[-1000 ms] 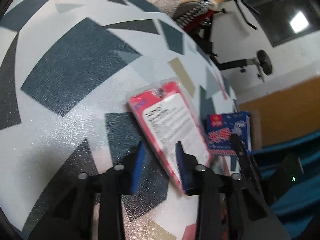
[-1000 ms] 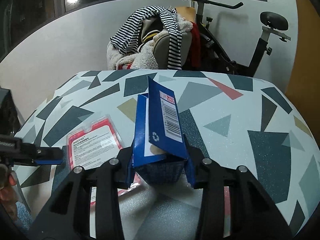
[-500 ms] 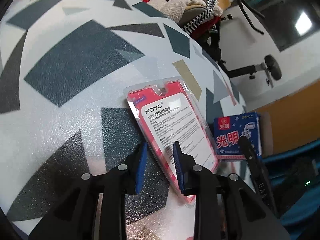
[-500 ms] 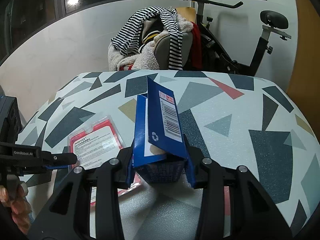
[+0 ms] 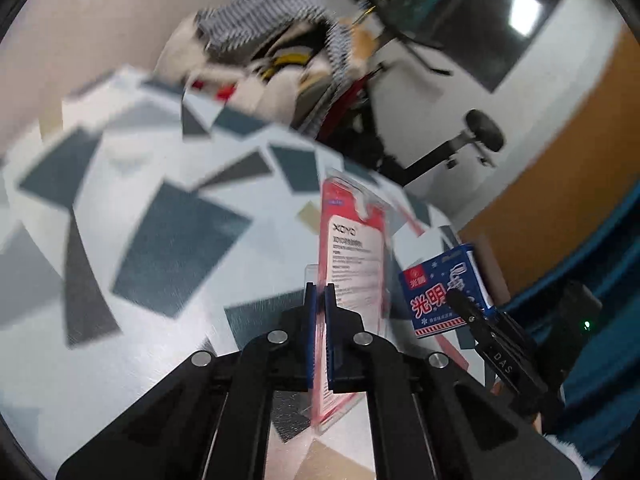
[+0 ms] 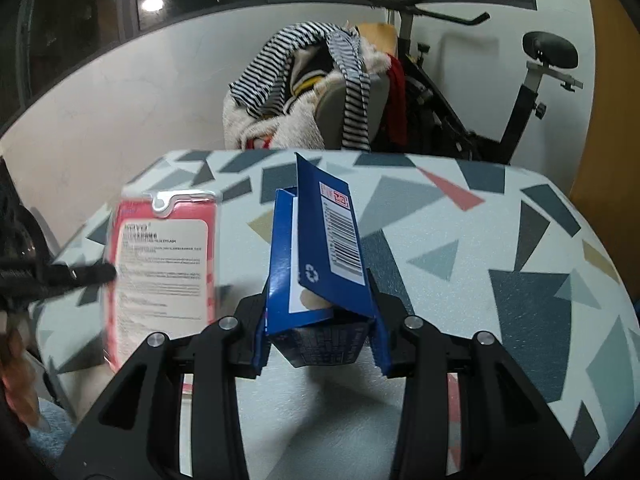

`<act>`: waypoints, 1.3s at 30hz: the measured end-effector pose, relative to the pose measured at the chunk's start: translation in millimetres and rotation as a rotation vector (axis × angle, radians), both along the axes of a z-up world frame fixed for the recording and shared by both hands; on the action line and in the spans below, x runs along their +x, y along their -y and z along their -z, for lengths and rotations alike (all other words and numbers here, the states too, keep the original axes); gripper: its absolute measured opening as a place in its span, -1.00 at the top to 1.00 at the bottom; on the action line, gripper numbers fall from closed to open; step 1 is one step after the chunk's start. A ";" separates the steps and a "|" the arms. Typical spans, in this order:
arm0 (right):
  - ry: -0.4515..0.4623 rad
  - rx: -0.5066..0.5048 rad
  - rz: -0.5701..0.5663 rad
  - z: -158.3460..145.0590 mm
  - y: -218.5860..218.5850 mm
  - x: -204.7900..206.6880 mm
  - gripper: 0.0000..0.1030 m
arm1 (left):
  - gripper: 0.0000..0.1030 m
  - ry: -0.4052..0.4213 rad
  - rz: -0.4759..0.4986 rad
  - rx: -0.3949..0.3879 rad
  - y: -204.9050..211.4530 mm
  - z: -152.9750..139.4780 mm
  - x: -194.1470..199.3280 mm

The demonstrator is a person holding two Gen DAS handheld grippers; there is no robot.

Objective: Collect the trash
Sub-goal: 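Grasp the blue-and-white box with the right gripper while the left gripper grasps the pink XOYO package, then carry the pink package and blue box over the brown bin and release both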

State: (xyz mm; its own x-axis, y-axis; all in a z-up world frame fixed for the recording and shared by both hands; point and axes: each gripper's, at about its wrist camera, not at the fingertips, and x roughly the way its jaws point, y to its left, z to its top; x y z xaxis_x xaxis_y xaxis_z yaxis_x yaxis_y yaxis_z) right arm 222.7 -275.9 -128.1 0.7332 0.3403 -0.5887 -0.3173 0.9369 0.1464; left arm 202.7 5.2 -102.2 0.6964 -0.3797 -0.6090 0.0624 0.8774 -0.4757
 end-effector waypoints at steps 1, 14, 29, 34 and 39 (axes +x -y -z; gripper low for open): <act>0.006 -0.002 -0.002 -3.7 -1.0 -4.4 0.20 | 0.92 0.015 0.005 0.004 -2.0 -6.0 -4.9; 0.010 -0.010 -0.031 -37.1 -12.0 -80.1 0.20 | 0.92 0.073 -0.026 0.040 -28.6 -32.2 -87.1; 0.005 0.015 -0.046 -40.9 -4.0 -166.0 0.20 | 0.92 0.162 0.051 0.104 -18.2 -44.2 -176.1; -0.001 0.027 -0.051 -39.9 -1.7 -186.0 0.20 | 0.92 0.195 0.083 0.136 -11.8 -44.7 -200.7; -0.006 0.033 -0.051 -37.3 -0.1 -197.9 0.20 | 0.92 0.195 0.116 0.156 -7.1 -38.0 -215.2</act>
